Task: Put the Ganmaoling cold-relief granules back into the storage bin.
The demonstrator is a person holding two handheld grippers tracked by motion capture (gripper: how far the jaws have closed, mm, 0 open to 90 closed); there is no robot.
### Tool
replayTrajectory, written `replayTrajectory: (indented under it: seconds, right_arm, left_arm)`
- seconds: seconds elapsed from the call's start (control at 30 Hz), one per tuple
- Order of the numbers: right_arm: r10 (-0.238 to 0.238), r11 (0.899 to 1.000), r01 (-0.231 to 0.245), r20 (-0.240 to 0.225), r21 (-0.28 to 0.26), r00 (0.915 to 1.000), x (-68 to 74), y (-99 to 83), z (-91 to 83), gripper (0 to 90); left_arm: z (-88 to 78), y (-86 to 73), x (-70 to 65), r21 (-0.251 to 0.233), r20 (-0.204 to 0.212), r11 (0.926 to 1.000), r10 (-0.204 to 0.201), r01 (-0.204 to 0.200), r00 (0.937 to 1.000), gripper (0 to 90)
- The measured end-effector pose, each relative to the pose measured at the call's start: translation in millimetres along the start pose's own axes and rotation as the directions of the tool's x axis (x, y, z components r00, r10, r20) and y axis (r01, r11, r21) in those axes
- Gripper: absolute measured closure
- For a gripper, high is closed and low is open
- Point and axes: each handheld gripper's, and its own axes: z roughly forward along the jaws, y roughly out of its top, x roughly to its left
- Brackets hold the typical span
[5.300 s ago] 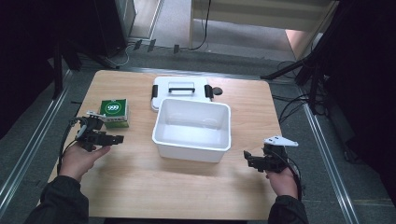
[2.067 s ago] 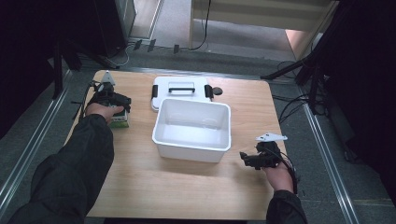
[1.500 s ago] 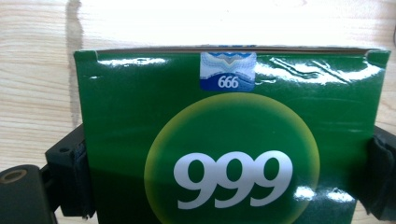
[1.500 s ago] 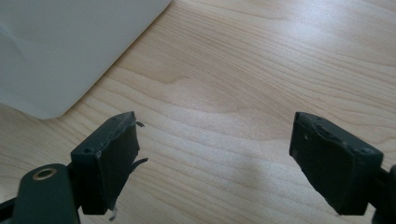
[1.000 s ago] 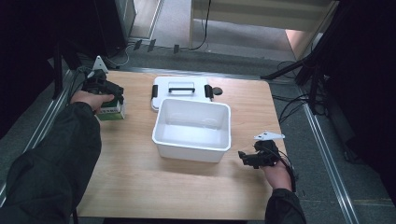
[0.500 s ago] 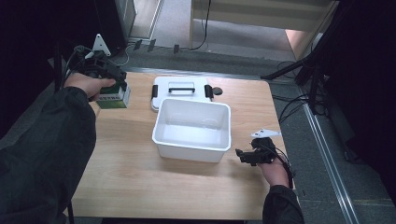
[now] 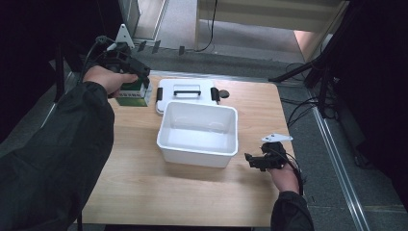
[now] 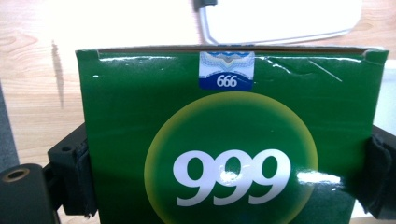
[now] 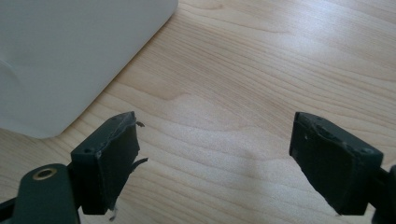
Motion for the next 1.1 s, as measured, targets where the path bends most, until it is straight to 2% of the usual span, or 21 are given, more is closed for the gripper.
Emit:
replayTrajectory:
  seconds: [0.13,0.27,0.3,0.33,0.37,0.43,0.47,0.57,0.73,0.87,0.93,1.1]
  right_arm:
    - [0.0,1.0,0.0,0.002,-0.001,1.0,0.0,-0.4,-0.2,15.8]
    - [0.006,1.0,-0.006,0.005,0.001,1.0,-0.1,-1.4,-0.8,15.8]
    - [0.006,1.0,-0.006,0.004,-0.001,1.0,-0.4,-1.6,-1.1,15.8]
    - [0.007,1.0,-0.007,0.005,-0.003,1.0,-0.7,-1.8,-1.5,15.8]
    - [0.007,1.0,-0.007,0.006,-0.004,1.0,-0.9,-1.9,-1.7,15.8]
    - [0.011,1.0,-0.011,0.006,-0.003,0.9999,-1.3,-2.4,-1.9,15.8]
    - [0.011,1.0,-0.011,0.008,-0.001,0.9999,-1.8,-2.7,-1.8,15.9]
    - [0.011,1.0,-0.011,0.005,-0.003,0.9999,-2.3,-2.9,-2.0,15.9]
    - [0.014,1.0,-0.014,0.009,0.002,0.9999,-2.5,-4.8,-3.0,15.9]
    - [0.016,1.0,-0.016,0.014,0.001,0.9998,-3.1,-6.8,-4.6,15.9]
    - [0.017,1.0,-0.017,0.017,0.004,0.9997,-2.9,-8.1,-6.1,16.0]
    - [0.023,1.0,-0.023,0.021,0.0,0.9995,-3.7,-10.2,-8.1,16.0]
  left_arm:
    - [-2.1,1.5,-20.5,0.002,0.024,0.9997,0.023,-0.023,0.9994,5.9]
    - [-3.7,3.3,-42.8,0.003,0.02,0.9986,0.053,-0.053,0.9984,5.9]
    - [-3.7,3.3,-42.8,0.003,0.02,0.9986,0.053,-0.053,0.9984,5.9]
    - [-4.0,3.5,-51.6,-0.002,0.02,0.9978,0.066,-0.066,0.9976,5.9]
    - [-4.2,3.7,-55.9,0.004,0.023,0.9964,0.084,-0.084,0.9962,5.9]
    - [-3.9,3.4,-60.5,0.004,0.031,0.9957,0.092,-0.092,0.9953,5.9]
    - [-2.7,3.1,-68.8,0.003,0.042,0.9945,0.105,-0.105,0.9936,5.9]
    - [-0.2,3.4,-78.3,0.005,0.071,0.9931,0.117,-0.118,0.9906,5.9]
    - [7.2,3.2,-96.0,0.019,0.065,0.9894,0.143,-0.144,0.9877,5.9]
    - [14.7,1.8,-108.6,0.026,0.081,0.9899,0.137,-0.139,0.9872,5.8]
    - [18.3,0.7,-114.4,0.036,0.075,0.9881,0.146,-0.149,0.9864,5.8]
    - [27.5,-1.1,-122.7,0.045,0.074,0.9874,0.148,-0.152,0.9862,5.8]
